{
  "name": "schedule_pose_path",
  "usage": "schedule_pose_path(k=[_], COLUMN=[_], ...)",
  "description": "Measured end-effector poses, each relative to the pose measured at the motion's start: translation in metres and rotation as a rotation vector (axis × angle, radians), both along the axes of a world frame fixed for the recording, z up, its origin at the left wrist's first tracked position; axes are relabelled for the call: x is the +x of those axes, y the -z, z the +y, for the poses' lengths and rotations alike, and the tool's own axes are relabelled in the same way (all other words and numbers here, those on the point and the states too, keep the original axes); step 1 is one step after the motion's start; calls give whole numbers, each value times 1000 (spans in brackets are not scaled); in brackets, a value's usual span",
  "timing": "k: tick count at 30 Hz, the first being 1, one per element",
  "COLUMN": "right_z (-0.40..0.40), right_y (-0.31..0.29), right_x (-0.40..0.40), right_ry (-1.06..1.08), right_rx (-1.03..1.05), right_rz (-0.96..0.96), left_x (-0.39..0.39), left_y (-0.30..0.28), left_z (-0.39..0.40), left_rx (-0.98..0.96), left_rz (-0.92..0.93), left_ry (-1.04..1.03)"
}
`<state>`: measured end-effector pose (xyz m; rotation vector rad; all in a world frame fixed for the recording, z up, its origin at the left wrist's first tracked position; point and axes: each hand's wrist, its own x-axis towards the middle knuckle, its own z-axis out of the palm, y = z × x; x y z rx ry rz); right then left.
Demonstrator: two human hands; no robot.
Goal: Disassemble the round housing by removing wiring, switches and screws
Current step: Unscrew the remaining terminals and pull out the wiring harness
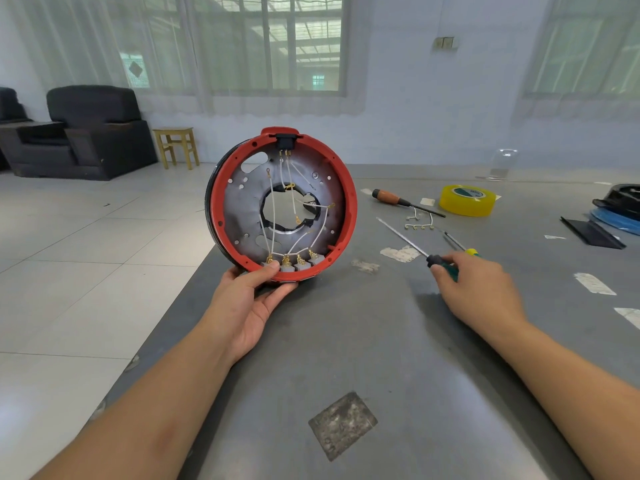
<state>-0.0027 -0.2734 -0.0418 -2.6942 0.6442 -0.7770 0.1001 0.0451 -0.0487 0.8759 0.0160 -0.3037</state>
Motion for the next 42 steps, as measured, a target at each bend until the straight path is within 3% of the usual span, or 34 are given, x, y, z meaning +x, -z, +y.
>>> schedule_pose_path(k=[15, 17, 20, 24, 32, 42], right_z=[11, 23, 56, 103, 135, 138], right_y=[2, -4, -16, -29, -29, -16], right_x=[3, 2, 2, 17, 61, 72], right_ry=[130, 95, -129, -364, -570, -550], right_rx=[-286, -331, -349, -380, -332, -408], right_rz=[216, 124, -142, -278, -251, -294], left_x=[-2, -3, -2, -1, -1, 2], left_y=[-2, -2, -2, -2, -1, 2], left_z=[0, 0, -1, -1, -2, -4], left_rx=[11, 13, 19, 28, 30, 56], left_rz=[8, 10, 2, -10, -55, -75], left_ry=[59, 57, 60, 67, 101, 118])
